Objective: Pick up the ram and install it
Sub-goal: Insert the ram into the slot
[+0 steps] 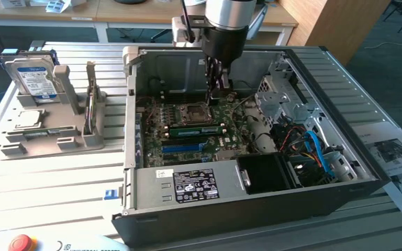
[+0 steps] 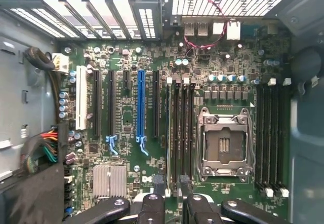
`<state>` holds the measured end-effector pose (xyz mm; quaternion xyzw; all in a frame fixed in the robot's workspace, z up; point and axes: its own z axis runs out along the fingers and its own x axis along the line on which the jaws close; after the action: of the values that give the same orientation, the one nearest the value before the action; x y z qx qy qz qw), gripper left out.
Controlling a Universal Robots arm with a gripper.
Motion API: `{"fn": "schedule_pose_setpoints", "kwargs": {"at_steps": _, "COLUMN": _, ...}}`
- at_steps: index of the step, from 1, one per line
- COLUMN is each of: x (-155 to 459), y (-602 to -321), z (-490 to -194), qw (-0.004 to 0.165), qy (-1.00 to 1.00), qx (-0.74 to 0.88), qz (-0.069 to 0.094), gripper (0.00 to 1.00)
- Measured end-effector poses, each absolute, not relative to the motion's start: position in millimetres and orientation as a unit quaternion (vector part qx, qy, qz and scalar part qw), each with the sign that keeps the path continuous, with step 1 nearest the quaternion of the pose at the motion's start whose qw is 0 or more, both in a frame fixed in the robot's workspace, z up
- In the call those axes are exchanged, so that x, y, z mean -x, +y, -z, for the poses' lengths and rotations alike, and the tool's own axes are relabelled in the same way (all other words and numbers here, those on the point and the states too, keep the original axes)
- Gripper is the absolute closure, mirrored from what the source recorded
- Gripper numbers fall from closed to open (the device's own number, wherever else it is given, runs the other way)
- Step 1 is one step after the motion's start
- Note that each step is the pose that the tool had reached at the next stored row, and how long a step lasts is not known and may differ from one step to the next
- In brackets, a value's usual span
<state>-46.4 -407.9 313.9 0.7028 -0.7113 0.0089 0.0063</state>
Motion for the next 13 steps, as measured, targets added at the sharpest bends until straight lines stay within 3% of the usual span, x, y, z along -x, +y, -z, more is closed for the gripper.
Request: {"fn": "schedule_pose_setpoints", "kwargs": {"at_steps": 13, "x": 46, "y": -408, "z": -335, "qw": 0.007, "qy": -0.711, "qx": -0.703, "qz": -0.009, "gripper": 0.76}}
